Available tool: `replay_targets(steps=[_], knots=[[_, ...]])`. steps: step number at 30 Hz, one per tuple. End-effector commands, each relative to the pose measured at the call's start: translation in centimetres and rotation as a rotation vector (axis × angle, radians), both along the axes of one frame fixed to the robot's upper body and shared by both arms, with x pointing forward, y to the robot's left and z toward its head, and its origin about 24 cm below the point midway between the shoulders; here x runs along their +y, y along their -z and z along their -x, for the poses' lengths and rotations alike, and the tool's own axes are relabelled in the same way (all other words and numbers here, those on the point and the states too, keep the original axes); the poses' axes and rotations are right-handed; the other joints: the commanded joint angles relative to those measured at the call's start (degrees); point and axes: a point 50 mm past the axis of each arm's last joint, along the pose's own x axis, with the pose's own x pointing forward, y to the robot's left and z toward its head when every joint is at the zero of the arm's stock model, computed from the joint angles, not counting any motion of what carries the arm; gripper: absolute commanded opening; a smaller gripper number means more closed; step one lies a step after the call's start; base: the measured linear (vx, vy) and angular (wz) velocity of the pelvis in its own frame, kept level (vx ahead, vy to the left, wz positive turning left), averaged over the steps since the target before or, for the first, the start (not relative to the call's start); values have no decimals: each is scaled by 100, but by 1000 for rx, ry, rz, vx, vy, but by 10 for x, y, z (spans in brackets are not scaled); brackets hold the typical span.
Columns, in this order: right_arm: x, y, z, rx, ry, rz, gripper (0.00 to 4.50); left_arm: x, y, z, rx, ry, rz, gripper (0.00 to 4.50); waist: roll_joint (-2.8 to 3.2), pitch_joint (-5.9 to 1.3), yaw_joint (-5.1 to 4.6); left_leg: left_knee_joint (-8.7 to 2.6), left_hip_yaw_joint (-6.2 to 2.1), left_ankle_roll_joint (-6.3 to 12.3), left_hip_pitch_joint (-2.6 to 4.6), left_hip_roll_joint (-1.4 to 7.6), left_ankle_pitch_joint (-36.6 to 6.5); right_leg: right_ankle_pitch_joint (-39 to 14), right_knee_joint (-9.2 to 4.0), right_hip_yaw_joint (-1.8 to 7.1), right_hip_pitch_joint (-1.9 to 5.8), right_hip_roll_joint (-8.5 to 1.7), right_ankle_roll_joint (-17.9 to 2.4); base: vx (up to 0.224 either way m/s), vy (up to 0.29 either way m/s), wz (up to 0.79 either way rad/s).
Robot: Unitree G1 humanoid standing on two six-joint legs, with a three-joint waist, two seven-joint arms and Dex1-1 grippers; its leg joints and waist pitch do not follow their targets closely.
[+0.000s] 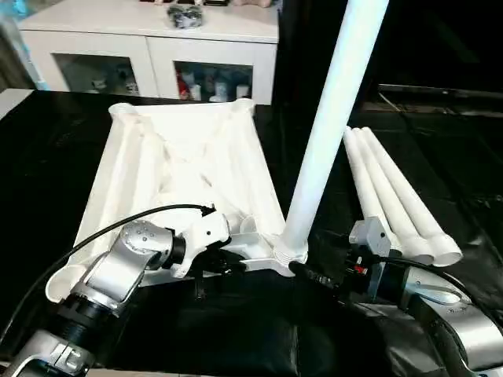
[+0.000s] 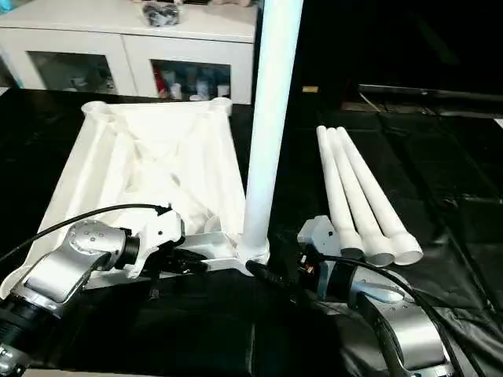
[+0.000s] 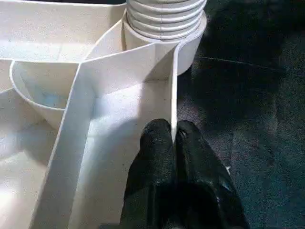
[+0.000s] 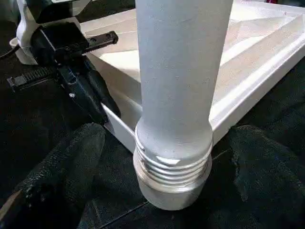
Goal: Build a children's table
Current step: Rotate leg to tighten
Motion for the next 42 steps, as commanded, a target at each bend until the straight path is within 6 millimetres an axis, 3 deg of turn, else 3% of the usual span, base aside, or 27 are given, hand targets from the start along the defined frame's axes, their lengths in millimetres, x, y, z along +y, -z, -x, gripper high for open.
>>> replay_targets(steps=[1,16,18,27,42], knots=[[-3,-2,-1,-13,1,8,450,0,-5,-2,-11,16,17,8,21,-311,10,-402,-220,329,6,437,-610,-873,-472,442,249,-668,-943,0,0,0],[0,-5,-12,-1,-175,58,450,-4,-5,3,6,198,-15,8,12,-330,49,-385,-207,400,21,446,-479,-548,-414,439,248,-665,-1081,0,0,0],[3,-2,-13,16,-214,71,450,-5,-5,3,5,214,-25,8,37,-329,57,-382,-210,392,17,443,-485,-554,-409,441,252,-669,-1087,0,0,0],[9,4,-27,21,-256,113,450,-7,-3,1,1,252,-42,8,28,-348,107,-376,-201,322,34,455,-441,-440,-384,442,250,-673,-1145,0,0,0],[12,6,-27,46,-323,67,328,-7,0,1,3,268,-53,0,19,-351,135,-376,-200,352,27,468,-452,-461,-380,436,251,-678,-1143,0,0,0]])
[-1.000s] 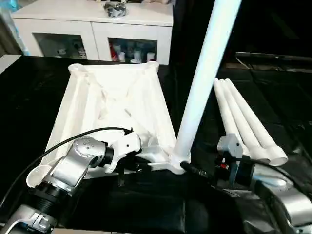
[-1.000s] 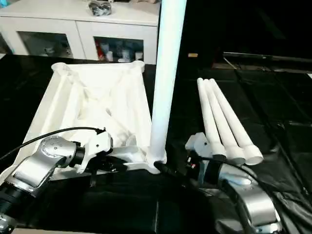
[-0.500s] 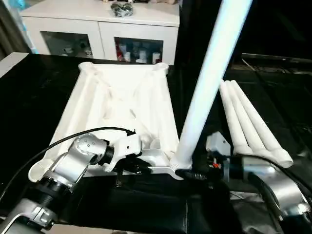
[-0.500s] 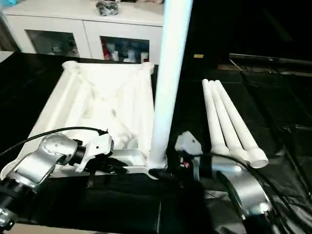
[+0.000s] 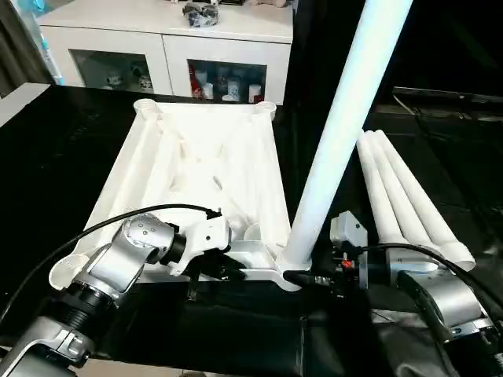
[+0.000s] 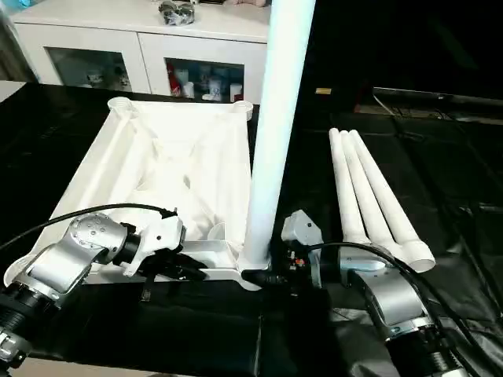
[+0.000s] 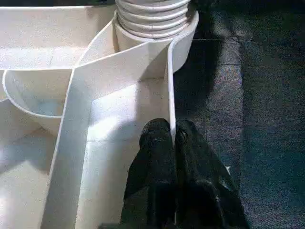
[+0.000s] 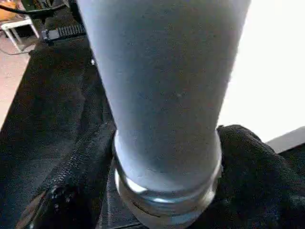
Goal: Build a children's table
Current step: Rotate leg to tighten
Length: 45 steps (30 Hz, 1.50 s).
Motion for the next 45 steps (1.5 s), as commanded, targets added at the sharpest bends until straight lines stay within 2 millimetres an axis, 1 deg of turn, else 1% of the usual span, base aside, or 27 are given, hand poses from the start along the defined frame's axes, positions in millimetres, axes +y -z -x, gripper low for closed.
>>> replay_targets(steps=[1,3,6,14,17,19,22,23,24,25,26,27,28,29,30,31,32,33,34,35,37,39,40,41,42,43,45], knots=[[3,-3,-1,-16,-24,-16,323,-7,2,4,14,75,-23,0,19,-348,-23,-388,-201,344,27,466,-461,-466,-385,440,253,-676,-1147,0,0,0],[4,-3,0,-12,-28,-20,315,-7,2,4,15,74,-22,0,21,-349,-16,-386,-198,336,32,464,-464,-476,-386,442,251,-674,-1146,0,0,0],[4,-2,1,-9,-32,-21,282,-7,3,3,15,73,-22,0,18,-347,-16,-389,-201,327,25,461,-478,-516,-392,441,258,-679,-1123,0,0,0],[4,2,3,5,-31,-18,272,-7,4,2,15,57,-25,0,17,-349,-18,-390,-201,319,25,463,-481,-512,-390,444,259,-680,-1127,0,0,0],[5,6,2,15,45,-30,272,-7,5,-3,12,-22,-15,0,34,-340,-21,-394,-201,302,29,461,-532,-593,-409,444,252,-682,-1112,0,0,0],[6,9,1,11,94,-20,272,-9,3,-7,7,-82,13,0,31,-314,-39,-418,-206,207,46,464,-730,-988,-457,436,242,-686,-1062,0,0,0],[6,9,1,11,94,-20,272,-9,3,-7,7,-82,13,0,27,-309,-47,-420,-212,164,47,450,-830,-1323,-507,439,249,-694,-965,0,0,0],[6,11,0,4,116,-14,272,-10,2,-9,5,-108,26,0,27,-305,-50,-423,-213,164,48,449,-859,-1424,-519,440,242,-691,-917,0,0,0],[8,17,-7,14,236,-5,272,-16,-2,-15,0,-196,79,0,38,-308,-53,-420,-213,160,48,447,-838,-1422,-521,442,236,-693,-902,0,0,0],[10,21,-11,26,322,4,272,-20,-5,-19,1,-257,116,0,46,-303,-84,-430,-209,87,69,467,-863,-1418,-509,438,199,-685,-968,0,0,0],[11,22,-13,30,341,2,272,-21,-6,-20,2,-270,124,0,42,-309,-92,-425,-212,59,76,462,-879,-1423,-518,438,195,-695,-996,0,0,0],[16,26,-19,51,441,-6,272,-28,-10,-23,8,-333,163,0,18,-314,-122,-442,-230,2,45,453,-841,-1404,-491,433,230,-697,-1018,0,0,0],[20,28,-22,66,498,-15,272,-32,-12,-24,11,-366,184,0,16,-303,-179,-450,-243,-9,14,443,-851,-1485,-504,414,238,-700,-1004,0,0,0],[27,29,-28,86,574,-32,272,-39,-15,-25,17,-411,214,0,16,-295,-202,-453,-244,-9,4,433,-896,-1605,-517,408,242,-697,-965,0,0,0],[30,30,-30,93,606,-38,272,-42,-16,-25,23,-430,227,0,3,-309,-220,-434,-241,10,4,420,-833,-1655,-526,417,245,-708,-922,0,0,0],[34,31,-34,100,642,-44,272,-46,-17,-25,20,-446,235,0,-11,-310,-230,-416,-220,65,10,396,-749,-1633,-550,434,229,-697,-884,0,0,0],[40,31,-37,104,681,-46,272,-52,-19,-25,18,-465,244,0,-7,-319,-247,-415,-214,61,7,410,-694,-1540,-518,443,235,-702,-915,0,0,0],[42,31,-38,103,690,-46,272,-53,-19,-25,16,-470,246,0,10,-321,-246,-416,-218,91,9,406,-629,-1465,-523,440,223,-698,-939,0,0,0],[47,32,-42,103,715,-43,272,-59,-21,-26,1,-488,250,0,7,-340,-272,-410,-221,136,-33,399,-445,-1167,-482,432,262,-674,-949,0,0,0],[49,32,-43,100,725,-39,272,-61,-22,-26,-11,-501,248,0,20,-347,-280,-400,-210,190,-15,411,-331,-849,-455,441,230,-658,-1008,0,0,0],[56,29,-48,68,751,-34,272,-67,-24,-28,-28,-524,254,0,19,-363,-297,-386,-204,261,-25,405,-208,-463,-412,442,252,-663,-1119,0,0,0],[59,27,-49,82,742,-73,272,-69,-24,-28,-48,-509,242,0,19,-378,-284,-374,-203,351,-30,401,-93,-144,-374,449,263,-663,-1172,0,0,0],[60,26,-49,83,730,-78,307,-69,-23,-26,-65,-491,219,0,22,-370,-287,-387,-205,390,-29,416,-118,-68,-365,445,259,-655,-1198,0,0,0],[60,26,-49,83,730,-78,328,-69,-23,-26,-65,-491,219,0,21,-367,-289,-385,-203,405,-29,412,-140,-58,-369,443,256,-651,-1194,0,0,0],[60,26,-50,80,728,-75,328,-69,-22,-26,-68,-488,211,0,30,-357,-286,-388,-198,402,-22,410,-237,-150,-387,444,253,-660,-1189,0,0,0],[59,25,-49,92,738,-94,344,-66,-19,-25,-75,-483,185,0,35,-349,-284,-395,-198,374,-13,412,-341,-297,-410,448,248,-664,-1182,0,0,0],[58,25,-49,92,741,-99,360,-65,-18,-25,-80,-481,172,0,33,-345,-280,-399,-195,337,-6,415,-419,-426,-423,451,242,-665,-1177,0,0,0]])
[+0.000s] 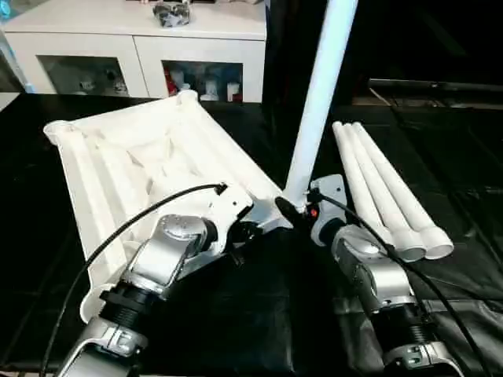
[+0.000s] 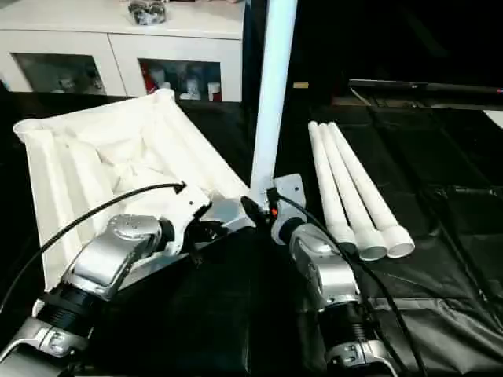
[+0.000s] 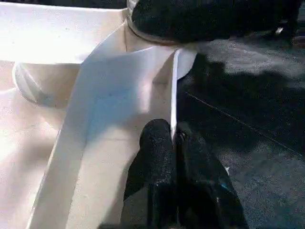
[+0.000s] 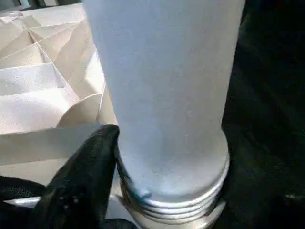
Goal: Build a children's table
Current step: Rotate leg to tighten
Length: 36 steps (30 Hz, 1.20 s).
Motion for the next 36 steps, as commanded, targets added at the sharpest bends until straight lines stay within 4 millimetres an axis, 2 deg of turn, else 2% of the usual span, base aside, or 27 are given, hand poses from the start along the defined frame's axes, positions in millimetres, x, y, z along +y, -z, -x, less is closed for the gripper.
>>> replay_targets(steps=[1,4,9,11,16,17,24,25,28,33,34,36], knots=[[10,12,7,69,-50,-20,378,-18,-18,2,-88,99,55,0,23,-332,30,-389,-208,280,18,422,-522,-562,-428,444,292,-662,-1133,0,0,0],[1,12,8,50,-55,-18,395,-10,-16,0,-85,94,31,0,19,-339,25,-387,-208,249,9,419,-491,-488,-413,450,303,-662,-1108,0,0,0],[-14,7,12,18,-87,-37,443,0,-14,-3,-86,101,4,0,19,-350,37,-377,-208,338,-3,418,-370,-263,-390,450,314,-658,-1124,0,0,0],[-21,5,14,5,-111,-48,447,4,-14,-3,-86,111,-6,0,20,-351,43,-375,-208,384,-7,419,-355,-184,-386,448,312,-651,-1117,0,0,0],[-42,-3,22,-32,-200,-41,447,13,-11,-4,-77,146,-33,0,14,-331,64,-373,-202,374,-11,407,-562,-625,-451,440,313,-656,-1065,0,0,0],[-44,-4,24,-34,-211,-44,447,14,-11,-3,-75,151,-34,0,29,-330,73,-374,-205,369,-5,415,-562,-641,-452,439,307,-658,-1054,0,0,0],[-62,-13,39,-44,-312,-35,447,24,-7,3,-52,229,-46,0,20,-336,132,-365,-201,455,-1,420,-487,-537,-444,438,289,-653,-1042,0,0,0],[-63,-13,40,-44,-314,-35,447,24,-7,3,-51,231,-47,0,18,-350,166,-361,-202,464,2,425,-447,-483,-428,438,291,-652,-1030,0,0,0],[-68,-15,45,-41,-340,-26,447,28,-6,7,-37,281,-59,0,14,-339,180,-369,-201,470,-1,424,-455,-455,-429,434,281,-646,-1047,0,0,0],[-69,-17,49,-40,-357,-28,447,31,-5,9,-34,296,-62,0,14,-323,182,-381,-200,380,8,424,-615,-788,-466,427,272,-656,-1022,0,0,0],[-68,-17,50,-41,-362,-30,447,33,-4,11,-33,315,-64,0,11,-325,191,-383,-206,375,0,423,-590,-829,-471,434,282,-659,-968,0,0,0],[-66,-18,52,-43,-371,-30,447,34,-5,13,-31,349,-63,0,15,-340,185,-385,-214,389,5,433,-504,-649,-439,432,274,-649,-982,0,0,0]])
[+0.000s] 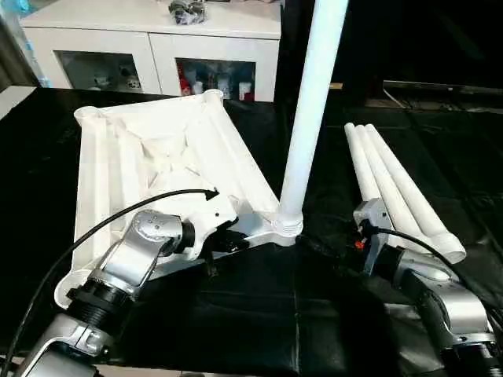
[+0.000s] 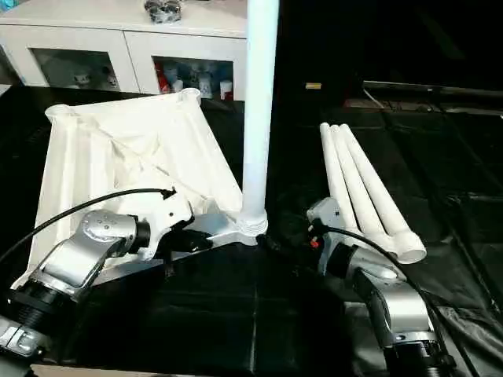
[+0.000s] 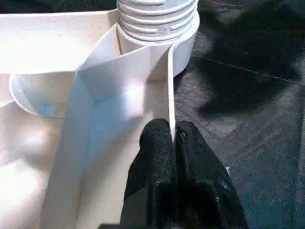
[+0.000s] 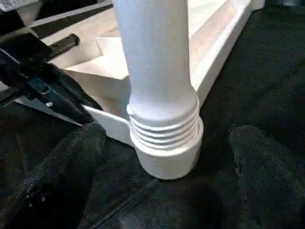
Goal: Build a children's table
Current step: Rotate leg to tighten
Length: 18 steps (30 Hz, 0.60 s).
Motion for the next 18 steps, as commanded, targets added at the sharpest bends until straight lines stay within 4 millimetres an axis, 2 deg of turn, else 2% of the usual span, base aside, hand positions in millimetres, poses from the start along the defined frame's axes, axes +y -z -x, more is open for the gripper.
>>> replay_targets(steps=[1,4,8,10,13,17,18], knots=[[1,-2,2,-2,-16,0,447,-5,-1,6,3,85,1,0,9,-345,8,-383,-213,380,31,433,-509,-618,-431,434,291,-652,-1001,0,0,0],[3,-2,4,0,-33,2,447,-3,-2,6,-15,91,-5,0,8,-338,16,-384,-205,368,33,427,-563,-646,-438,432,292,-657,-1031,0,0,0],[3,-2,5,0,-37,5,447,-3,-3,5,-31,76,11,0,0,-330,23,-389,-206,333,33,431,-603,-816,-454,434,292,-663,-975,0,0,0],[3,-2,6,1,-37,5,447,-3,-4,5,-43,77,26,0,18,-340,32,-384,-209,333,32,431,-541,-721,-441,435,291,-663,-974,0,0,0],[4,-1,8,4,-32,5,447,-4,-8,5,-71,59,62,0,8,-347,33,-381,-211,354,24,436,-505,-533,-419,433,297,-660,-1011,0,0,0],[5,1,11,7,-25,6,447,-5,-13,7,-66,46,112,0,-1,-336,38,-382,-203,357,24,430,-554,-636,-435,433,298,-665,-1015,0,0,0],[5,1,12,7,-25,6,450,-5,-13,7,-66,47,112,28,0,-337,39,-386,-208,347,22,434,-560,-686,-438,433,303,-669,-995,0,0,0]])
